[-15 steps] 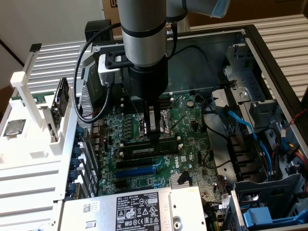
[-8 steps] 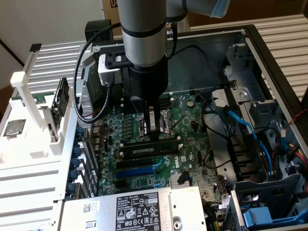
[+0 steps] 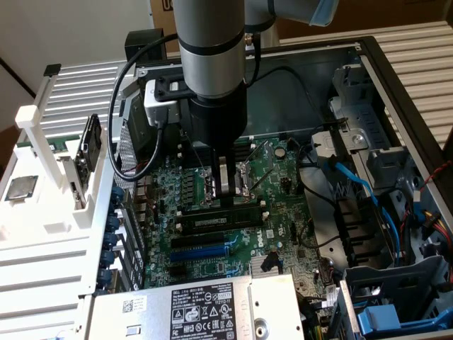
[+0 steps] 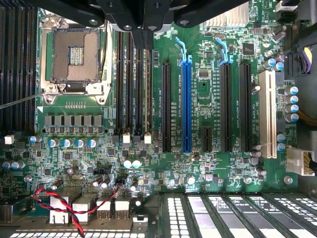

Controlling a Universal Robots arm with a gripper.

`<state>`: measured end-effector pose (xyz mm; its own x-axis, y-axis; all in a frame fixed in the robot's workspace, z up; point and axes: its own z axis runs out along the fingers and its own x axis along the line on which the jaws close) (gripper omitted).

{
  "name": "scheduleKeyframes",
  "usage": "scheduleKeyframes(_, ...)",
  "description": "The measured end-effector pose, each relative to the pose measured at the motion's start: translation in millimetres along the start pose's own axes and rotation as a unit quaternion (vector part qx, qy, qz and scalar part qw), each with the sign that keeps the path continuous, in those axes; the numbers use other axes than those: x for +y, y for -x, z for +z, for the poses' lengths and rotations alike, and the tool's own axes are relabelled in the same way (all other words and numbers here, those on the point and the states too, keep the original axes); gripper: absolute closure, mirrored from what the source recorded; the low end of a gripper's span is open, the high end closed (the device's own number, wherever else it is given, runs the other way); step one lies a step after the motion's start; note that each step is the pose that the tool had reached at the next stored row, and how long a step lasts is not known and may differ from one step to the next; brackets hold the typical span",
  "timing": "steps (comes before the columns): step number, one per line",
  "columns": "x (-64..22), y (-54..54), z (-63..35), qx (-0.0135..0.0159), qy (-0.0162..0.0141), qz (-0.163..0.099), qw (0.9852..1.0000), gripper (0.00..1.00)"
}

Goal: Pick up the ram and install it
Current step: 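Press down the ram until it locks into place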

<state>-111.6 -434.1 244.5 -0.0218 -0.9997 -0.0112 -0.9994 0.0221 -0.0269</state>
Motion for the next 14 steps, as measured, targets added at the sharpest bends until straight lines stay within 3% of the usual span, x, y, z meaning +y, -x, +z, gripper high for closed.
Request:
scheduleKeyframes(4,4.1,0.2,0.6,0.0000,-0.0003,0.000,1.0000,0.90)
scheduleKeyframes(14,4.6,3.3,5.2,-0.0001,-0.0014,0.000,1.0000,0.90)
